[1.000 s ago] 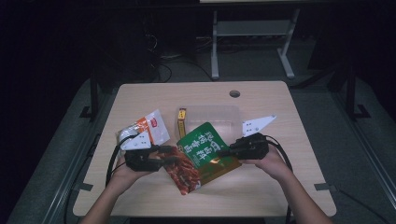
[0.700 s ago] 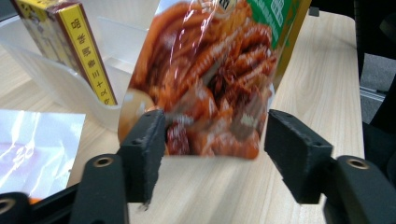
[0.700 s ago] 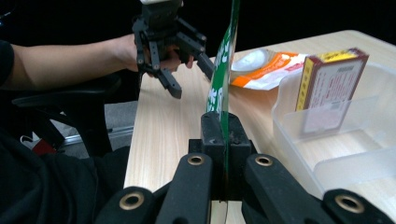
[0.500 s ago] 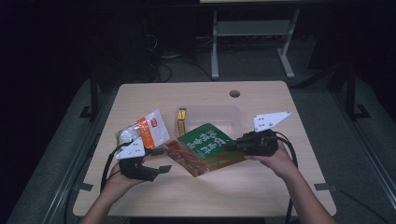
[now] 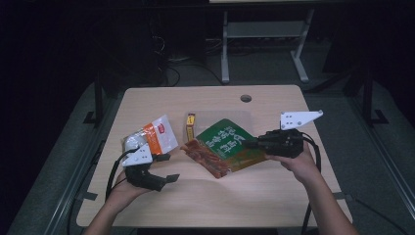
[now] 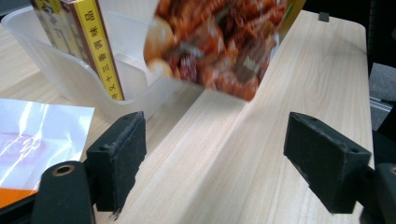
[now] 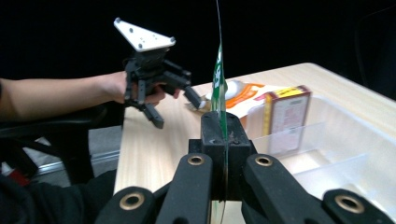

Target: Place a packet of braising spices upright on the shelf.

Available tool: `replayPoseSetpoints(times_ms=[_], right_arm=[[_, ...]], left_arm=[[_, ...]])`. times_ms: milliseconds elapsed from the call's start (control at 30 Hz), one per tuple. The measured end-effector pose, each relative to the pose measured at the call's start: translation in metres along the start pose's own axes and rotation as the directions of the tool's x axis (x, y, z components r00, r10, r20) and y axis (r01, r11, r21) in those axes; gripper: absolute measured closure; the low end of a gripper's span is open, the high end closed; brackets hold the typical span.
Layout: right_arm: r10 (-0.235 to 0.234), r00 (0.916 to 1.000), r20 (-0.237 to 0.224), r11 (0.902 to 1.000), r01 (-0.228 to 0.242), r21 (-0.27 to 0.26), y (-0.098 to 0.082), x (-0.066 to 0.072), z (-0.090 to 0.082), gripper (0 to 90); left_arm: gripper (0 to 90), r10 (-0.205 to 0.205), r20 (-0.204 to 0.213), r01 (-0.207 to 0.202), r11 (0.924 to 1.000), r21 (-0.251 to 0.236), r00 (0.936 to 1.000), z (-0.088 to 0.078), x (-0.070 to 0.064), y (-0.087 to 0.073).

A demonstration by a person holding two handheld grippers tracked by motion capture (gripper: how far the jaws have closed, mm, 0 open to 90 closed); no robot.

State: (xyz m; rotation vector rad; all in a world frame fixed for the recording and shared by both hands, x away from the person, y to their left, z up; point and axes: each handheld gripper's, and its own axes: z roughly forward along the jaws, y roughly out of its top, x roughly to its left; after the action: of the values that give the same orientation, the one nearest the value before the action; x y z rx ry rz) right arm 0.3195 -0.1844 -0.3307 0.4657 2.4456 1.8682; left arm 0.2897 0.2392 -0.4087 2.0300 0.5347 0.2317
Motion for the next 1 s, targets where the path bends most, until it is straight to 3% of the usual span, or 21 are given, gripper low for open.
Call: replayPoseSetpoints(times_ms=[200, 467, 767, 1000], right_arm=[[-0.014, 0.9979, 0.063, 0.9999, 0.014, -0.005, 0.013, 0.000, -0.014, 90.0], [0.003, 0.9917, 0.128, 0.9997, 0.000, -0.025, 0.023, -0.005, -0.030, 90.0], [0.051, 0.9763, 0.210, 0.9987, -0.050, -0.010, 0.033, -0.017, -0.037, 90.0], [0.068, 0.9583, 0.277, 0.9976, -0.068, -0.011, 0.042, -0.028, -0.042, 90.0]], left_arm=[[19.4, -0.005, -0.003, 0.005, 1.0000, 0.003, 1.0000, -0.002, 0.000, 0.000], [19.4, -0.009, 0.004, 0.009, 0.9999, 0.009, 1.0000, 0.000, -0.001, 0.000], [19.4, -0.014, 0.012, 0.013, 0.9997, 0.021, 0.9998, 0.003, -0.001, -0.001], [19.5, -0.003, 0.011, 0.003, 0.9997, 0.023, 0.9999, 0.004, 0.001, -0.002]])
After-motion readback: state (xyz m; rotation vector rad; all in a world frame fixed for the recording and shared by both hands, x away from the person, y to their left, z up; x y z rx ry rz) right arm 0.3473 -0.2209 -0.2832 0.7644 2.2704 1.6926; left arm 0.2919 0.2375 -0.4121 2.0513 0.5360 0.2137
